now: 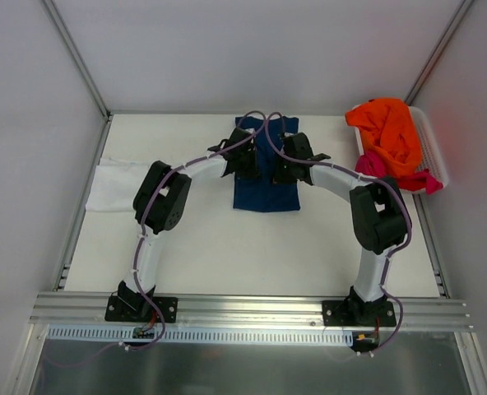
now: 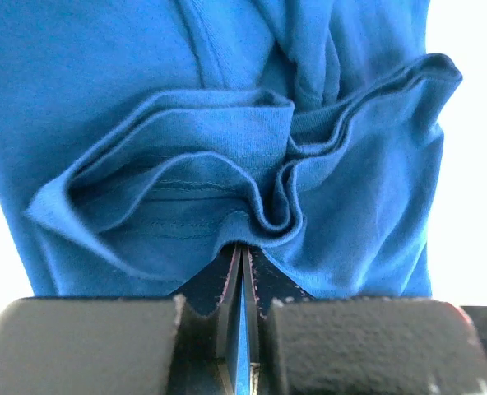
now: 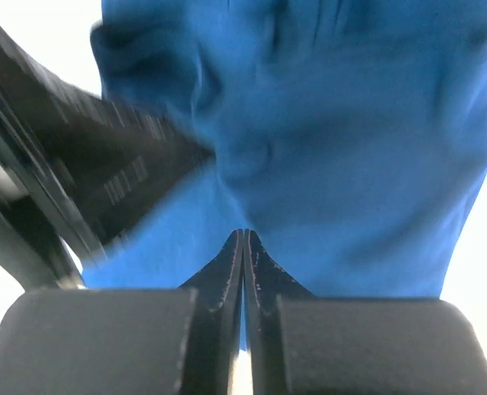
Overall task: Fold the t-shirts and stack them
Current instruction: Fold the folded rectangular tshirt in 1/3 of the way
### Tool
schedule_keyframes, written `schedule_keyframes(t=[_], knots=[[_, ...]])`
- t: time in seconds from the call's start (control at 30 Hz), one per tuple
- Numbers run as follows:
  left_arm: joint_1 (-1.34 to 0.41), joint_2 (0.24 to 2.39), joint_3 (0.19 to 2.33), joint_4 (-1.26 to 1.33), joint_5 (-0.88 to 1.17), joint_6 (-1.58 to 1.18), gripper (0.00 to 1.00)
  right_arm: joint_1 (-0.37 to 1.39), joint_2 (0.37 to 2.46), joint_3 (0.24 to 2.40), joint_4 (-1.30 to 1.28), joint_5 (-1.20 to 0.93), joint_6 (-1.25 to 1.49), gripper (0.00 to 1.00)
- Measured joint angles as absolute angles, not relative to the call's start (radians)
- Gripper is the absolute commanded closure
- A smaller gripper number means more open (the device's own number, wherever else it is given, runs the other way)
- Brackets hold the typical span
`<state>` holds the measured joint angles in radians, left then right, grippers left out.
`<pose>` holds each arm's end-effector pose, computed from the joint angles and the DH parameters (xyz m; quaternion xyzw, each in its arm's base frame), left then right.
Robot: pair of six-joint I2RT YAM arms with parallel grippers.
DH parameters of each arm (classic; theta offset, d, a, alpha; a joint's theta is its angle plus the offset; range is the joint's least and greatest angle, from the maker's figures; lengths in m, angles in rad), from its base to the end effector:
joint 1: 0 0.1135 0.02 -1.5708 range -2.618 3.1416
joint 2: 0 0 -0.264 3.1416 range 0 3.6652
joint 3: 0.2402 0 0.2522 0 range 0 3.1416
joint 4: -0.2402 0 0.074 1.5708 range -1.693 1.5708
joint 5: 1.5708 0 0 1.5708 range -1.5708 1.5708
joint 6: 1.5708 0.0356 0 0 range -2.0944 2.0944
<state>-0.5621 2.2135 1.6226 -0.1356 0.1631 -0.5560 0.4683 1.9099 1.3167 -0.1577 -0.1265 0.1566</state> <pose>0.4172 -0.2696 0.1657 0.0362 0.9091 -0.2796 0.3068 0.3767 0.1956 0.2007 -0.1670 0.9003 0.1774 0.3607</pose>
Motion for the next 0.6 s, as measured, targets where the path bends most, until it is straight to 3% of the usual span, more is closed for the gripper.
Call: schedule_keyframes(t=[0.27,0.6], knots=[[-0.506,2.228,1.731,-0.149,0.093,-0.505,1.0,0.483,1.908,1.296,-0.151,-0.136,0.157,1.0],[-0.492,2.191,1.601,-0.169,0.048,-0.503,1.0,0.483,2.009,1.439,-0.143,-0.166,0.177,1.0]])
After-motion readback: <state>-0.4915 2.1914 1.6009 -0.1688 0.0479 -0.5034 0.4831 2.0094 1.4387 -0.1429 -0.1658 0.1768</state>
